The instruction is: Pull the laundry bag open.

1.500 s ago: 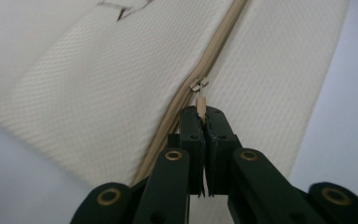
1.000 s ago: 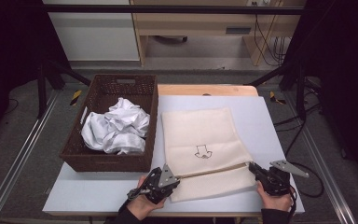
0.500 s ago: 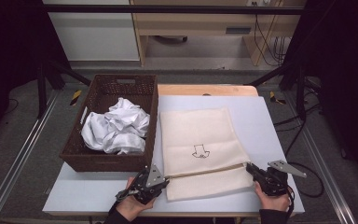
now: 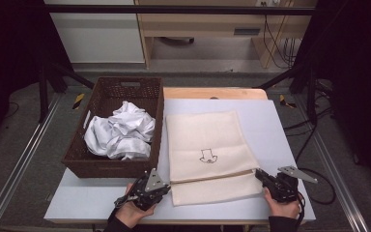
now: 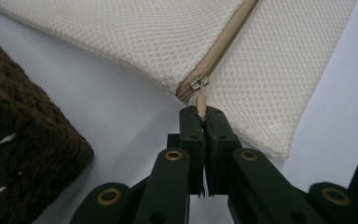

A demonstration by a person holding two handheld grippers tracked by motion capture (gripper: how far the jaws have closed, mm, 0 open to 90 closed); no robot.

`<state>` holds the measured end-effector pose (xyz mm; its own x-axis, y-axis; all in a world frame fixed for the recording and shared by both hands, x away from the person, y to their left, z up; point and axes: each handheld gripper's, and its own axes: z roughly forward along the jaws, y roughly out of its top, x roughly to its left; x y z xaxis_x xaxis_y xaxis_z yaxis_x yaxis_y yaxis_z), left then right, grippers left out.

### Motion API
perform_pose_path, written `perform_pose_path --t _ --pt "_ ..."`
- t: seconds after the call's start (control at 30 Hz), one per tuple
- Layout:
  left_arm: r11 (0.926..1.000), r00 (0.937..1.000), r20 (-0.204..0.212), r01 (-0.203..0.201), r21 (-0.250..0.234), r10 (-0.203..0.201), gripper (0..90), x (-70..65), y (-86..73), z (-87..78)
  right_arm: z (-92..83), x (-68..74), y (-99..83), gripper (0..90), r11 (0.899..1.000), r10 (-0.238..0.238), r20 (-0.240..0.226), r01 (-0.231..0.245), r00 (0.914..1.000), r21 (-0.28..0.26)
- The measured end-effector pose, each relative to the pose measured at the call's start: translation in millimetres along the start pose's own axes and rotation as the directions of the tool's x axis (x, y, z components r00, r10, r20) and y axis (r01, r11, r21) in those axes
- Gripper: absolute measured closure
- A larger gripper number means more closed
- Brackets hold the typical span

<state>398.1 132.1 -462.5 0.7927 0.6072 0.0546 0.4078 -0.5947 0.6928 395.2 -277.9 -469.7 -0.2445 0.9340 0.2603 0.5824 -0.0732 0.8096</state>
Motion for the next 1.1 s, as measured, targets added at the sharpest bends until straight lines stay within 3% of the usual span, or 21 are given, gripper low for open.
perform_pose_path --t 0.2,0.37,0.47,0.57,0.67,0.77,0.97,1.1 --pt "0.9981 0.9972 -0.043 0.061 0.000 -0.061 86.8 12.0 -4.5 3.5 -0.7 9.8 -5.4 83.3 0.999 -0.040 -0.034 0.041 0.9986 0.016" --pt "0.9969 0.9942 -0.074 0.079 -0.001 -0.079 85.1 12.6 -8.3 9.2 3.2 16.9 -12.1 78.1 0.994 -0.084 0.001 0.084 0.9964 0.073" --pt "0.9946 0.9906 -0.092 0.099 -0.030 -0.101 80.5 13.3 -8.8 4.7 6.6 16.7 -13.8 70.1 0.990 -0.105 0.017 0.103 0.9943 0.096" --pt "0.9883 0.9852 -0.103 0.129 -0.081 -0.137 75.7 13.1 -8.8 -4.3 5.6 16.2 -12.8 60.5 0.989 -0.143 0.028 0.141 0.9894 0.051" --pt "0.9820 0.9838 -0.091 0.143 -0.124 -0.155 72.7 8.4 -8.6 -13.9 2.7 17.9 -9.2 58.1 0.984 -0.177 0.045 0.177 0.9832 0.004" --pt "0.9807 0.9847 -0.062 0.155 -0.119 -0.163 68.9 2.1 -10.6 -13.8 5.1 19.7 -2.0 62.0 0.981 -0.194 0.047 0.194 0.9799 0.005" --pt "0.9801 0.9820 -0.014 0.187 -0.067 -0.188 63.1 -1.8 -19.0 5.6 28.7 19.5 4.4 66.4 0.973 -0.217 0.085 0.209 0.9724 0.097" --pt "0.9798 0.9826 -0.013 0.184 -0.079 -0.185 61.2 -3.3 -19.9 9.2 37.2 17.4 3.2 67.6 0.967 -0.235 0.116 0.220 0.9651 0.126"
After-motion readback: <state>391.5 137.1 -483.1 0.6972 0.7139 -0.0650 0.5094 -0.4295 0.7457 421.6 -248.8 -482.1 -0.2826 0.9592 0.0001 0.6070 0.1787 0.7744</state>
